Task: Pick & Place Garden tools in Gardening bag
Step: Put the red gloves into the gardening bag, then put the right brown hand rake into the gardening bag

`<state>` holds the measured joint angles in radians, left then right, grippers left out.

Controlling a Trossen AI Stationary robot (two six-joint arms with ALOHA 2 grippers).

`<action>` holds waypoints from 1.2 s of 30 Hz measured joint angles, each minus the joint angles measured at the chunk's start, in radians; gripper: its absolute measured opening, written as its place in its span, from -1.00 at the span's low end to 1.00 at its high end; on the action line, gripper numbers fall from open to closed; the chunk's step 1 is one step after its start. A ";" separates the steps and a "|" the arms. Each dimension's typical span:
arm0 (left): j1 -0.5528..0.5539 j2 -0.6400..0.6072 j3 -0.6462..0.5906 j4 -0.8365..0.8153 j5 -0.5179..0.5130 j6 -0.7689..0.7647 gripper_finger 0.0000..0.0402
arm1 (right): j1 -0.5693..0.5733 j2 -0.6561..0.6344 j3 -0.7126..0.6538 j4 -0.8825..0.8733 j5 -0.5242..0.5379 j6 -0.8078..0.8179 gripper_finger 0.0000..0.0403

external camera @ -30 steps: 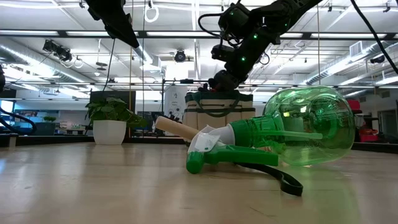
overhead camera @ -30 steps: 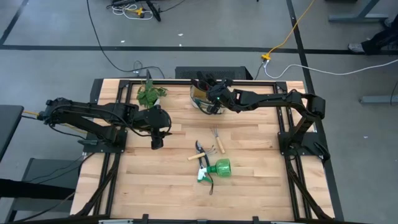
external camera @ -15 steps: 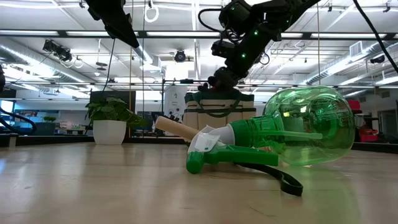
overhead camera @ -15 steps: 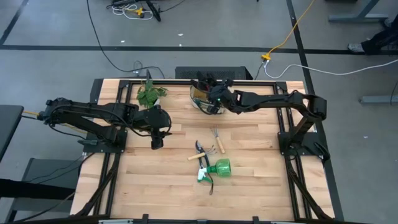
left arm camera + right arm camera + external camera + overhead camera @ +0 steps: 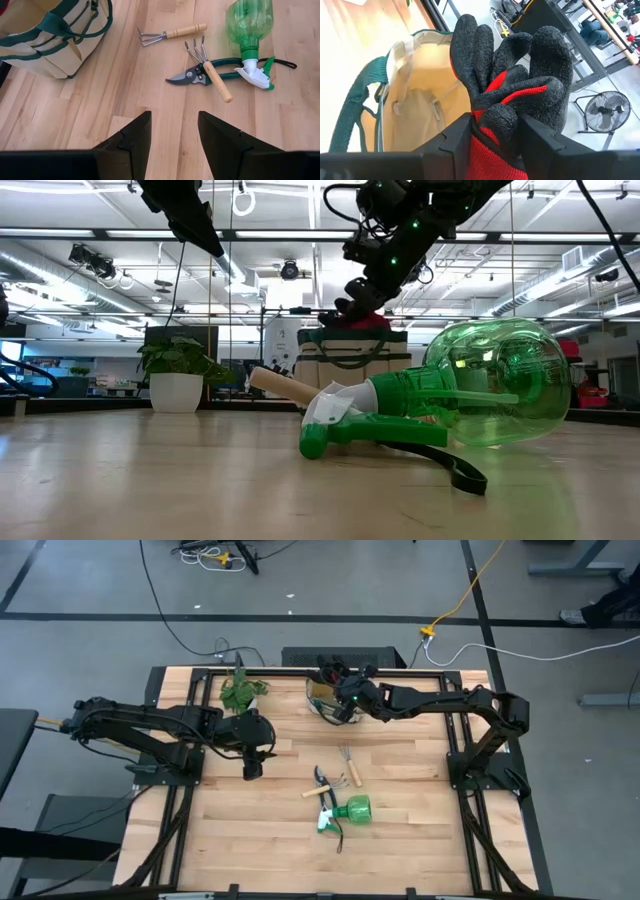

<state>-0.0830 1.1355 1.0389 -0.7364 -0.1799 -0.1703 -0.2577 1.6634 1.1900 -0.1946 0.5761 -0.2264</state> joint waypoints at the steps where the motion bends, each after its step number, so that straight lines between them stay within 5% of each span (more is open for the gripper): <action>1: 0.000 0.000 0.000 0.000 0.000 0.000 -0.16 | 0.000 0.000 0.000 0.003 -0.001 0.000 -0.24; 9: 0.000 0.000 0.000 0.000 0.000 -0.001 -0.16 | -0.001 0.000 0.000 0.000 -0.039 0.001 -0.19; 23: 0.000 0.000 0.000 0.000 0.000 -0.001 -0.16 | -0.003 0.001 0.000 0.009 -0.009 0.001 0.30; 36: 0.000 0.000 0.000 0.000 0.000 0.000 -0.16 | 0.004 -0.001 0.000 0.006 0.071 0.001 0.23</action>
<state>-0.0830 1.1355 1.0389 -0.7364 -0.1799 -0.1699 -0.2536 1.6623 1.1900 -0.1886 0.6468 -0.2257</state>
